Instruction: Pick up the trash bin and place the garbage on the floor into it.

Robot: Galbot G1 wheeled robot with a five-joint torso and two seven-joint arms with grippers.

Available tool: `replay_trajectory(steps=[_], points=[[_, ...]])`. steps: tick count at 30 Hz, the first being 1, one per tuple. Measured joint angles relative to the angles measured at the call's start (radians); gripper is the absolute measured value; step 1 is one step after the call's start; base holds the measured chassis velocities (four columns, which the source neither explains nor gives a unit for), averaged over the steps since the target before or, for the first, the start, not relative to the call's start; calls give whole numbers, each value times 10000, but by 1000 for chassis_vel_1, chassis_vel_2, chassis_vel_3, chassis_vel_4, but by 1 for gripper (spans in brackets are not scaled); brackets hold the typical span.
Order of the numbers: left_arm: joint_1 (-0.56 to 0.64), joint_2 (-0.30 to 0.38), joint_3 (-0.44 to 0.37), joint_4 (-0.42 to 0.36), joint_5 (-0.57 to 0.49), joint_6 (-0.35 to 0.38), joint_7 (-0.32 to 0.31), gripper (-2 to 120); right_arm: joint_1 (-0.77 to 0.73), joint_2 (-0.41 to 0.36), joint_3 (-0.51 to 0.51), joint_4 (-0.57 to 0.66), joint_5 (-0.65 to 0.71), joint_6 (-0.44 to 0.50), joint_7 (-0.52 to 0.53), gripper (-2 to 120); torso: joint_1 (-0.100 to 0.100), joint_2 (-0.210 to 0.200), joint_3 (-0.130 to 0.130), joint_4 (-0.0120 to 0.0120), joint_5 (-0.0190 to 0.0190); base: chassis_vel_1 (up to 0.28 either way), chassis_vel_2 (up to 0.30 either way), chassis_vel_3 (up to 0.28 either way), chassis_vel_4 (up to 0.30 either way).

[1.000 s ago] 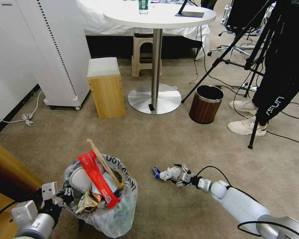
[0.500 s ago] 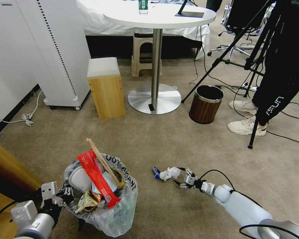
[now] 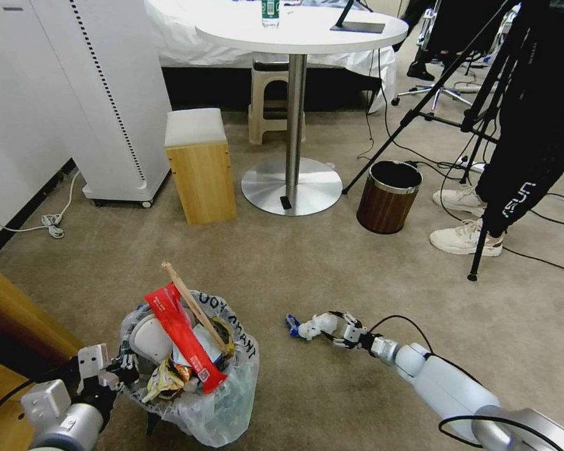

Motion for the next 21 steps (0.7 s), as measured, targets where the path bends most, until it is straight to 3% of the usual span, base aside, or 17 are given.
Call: replay_trajectory(steps=[9,18,21], points=[[28,-5,-13,-43,10,-23,4,0,-129,-66,105,42,-42,17,30,63,0,1,0,-3,-1,0,0,0,0],[-5,23,11,-43,-1,-36,-23,0,-261,-190,241,51,-140,16,163,33,0,0,0,-2,0,0,0,0,0],[-9,31,4,-39,-7,-60,-25,0,-288,-116,268,-24,-173,11,178,18,0,0,0,-2,-1,0,0,0,0]])
